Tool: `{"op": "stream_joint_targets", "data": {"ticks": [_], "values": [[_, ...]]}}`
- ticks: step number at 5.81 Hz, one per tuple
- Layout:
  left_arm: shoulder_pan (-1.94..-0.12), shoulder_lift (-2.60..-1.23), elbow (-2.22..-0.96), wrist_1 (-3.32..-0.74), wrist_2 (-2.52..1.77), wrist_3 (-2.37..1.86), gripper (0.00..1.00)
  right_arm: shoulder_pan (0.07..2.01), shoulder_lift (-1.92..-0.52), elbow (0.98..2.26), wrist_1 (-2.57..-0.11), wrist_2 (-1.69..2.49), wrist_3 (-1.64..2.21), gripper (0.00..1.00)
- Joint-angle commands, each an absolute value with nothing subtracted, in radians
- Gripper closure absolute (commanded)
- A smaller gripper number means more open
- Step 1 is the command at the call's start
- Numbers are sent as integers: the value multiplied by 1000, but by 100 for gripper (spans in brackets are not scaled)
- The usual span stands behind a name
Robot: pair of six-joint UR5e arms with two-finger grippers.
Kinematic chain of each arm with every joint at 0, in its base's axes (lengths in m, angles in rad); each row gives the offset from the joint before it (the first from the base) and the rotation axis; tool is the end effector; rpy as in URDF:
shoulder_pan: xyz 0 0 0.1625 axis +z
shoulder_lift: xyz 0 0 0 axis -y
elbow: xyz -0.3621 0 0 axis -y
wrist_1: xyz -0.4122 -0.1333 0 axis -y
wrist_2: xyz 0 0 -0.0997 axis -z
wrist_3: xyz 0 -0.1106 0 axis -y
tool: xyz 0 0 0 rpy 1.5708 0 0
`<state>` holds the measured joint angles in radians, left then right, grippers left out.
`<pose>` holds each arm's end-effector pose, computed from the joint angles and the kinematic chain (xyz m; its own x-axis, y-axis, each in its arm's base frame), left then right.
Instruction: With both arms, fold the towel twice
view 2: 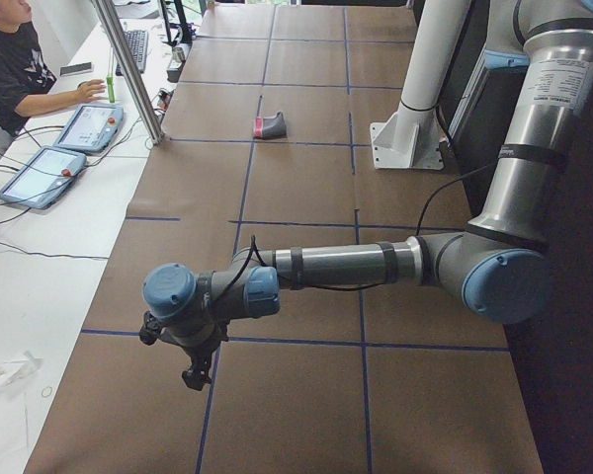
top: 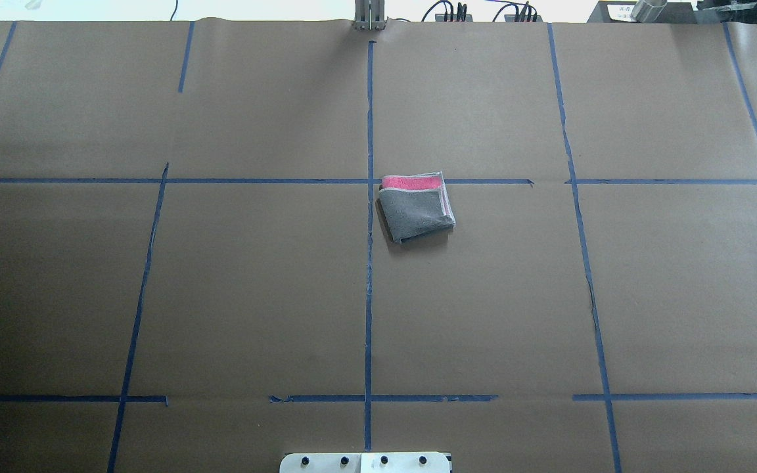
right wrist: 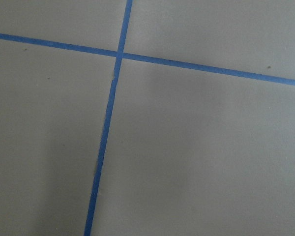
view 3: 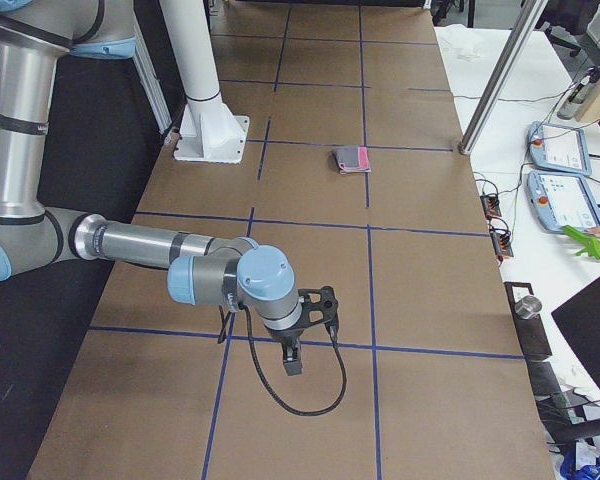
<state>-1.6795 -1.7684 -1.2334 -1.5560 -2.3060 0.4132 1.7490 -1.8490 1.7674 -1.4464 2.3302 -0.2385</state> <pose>-0.1201 -0.5554 0.6714 0.7080 0.2267 -0.6688 -0.1934 0.9731 0.1251 0.1297 -0.3977 0.6201 0.7405 -0.1355 0.6583 -0.0022 0.9790 0.2041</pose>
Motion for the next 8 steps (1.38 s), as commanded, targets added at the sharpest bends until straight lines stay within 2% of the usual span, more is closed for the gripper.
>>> {"op": "stream_joint_targets", "data": {"ticks": [1, 2, 3, 4, 7, 8], "values": [[-1690, -1729, -1204, -1626, -2318, 417, 0, 1767, -1858, 1747, -1451, 2336, -242, 0], [-1690, -1738, -1235, -1614, -2321, 309, 0, 1767, -1858, 1741, -1451, 2338, -227, 0], [-1689, -1730, -1334, -1609, -2338, 185, 0, 1767, -1858, 1741, -1451, 2335, -224, 0], [-1680, -1729, -1373, -1565, -2336, 158, 0, 1767, -1859, 1743, -1480, 2335, -224, 0], [-1554, -1720, -1376, -1582, -2335, 43, 0, 1767, -1879, 1753, -1479, 2330, -225, 0], [-1555, -1698, -1426, -1580, -2338, 49, 0, 1767, -1872, 1753, -1479, 2324, -225, 0]]}}
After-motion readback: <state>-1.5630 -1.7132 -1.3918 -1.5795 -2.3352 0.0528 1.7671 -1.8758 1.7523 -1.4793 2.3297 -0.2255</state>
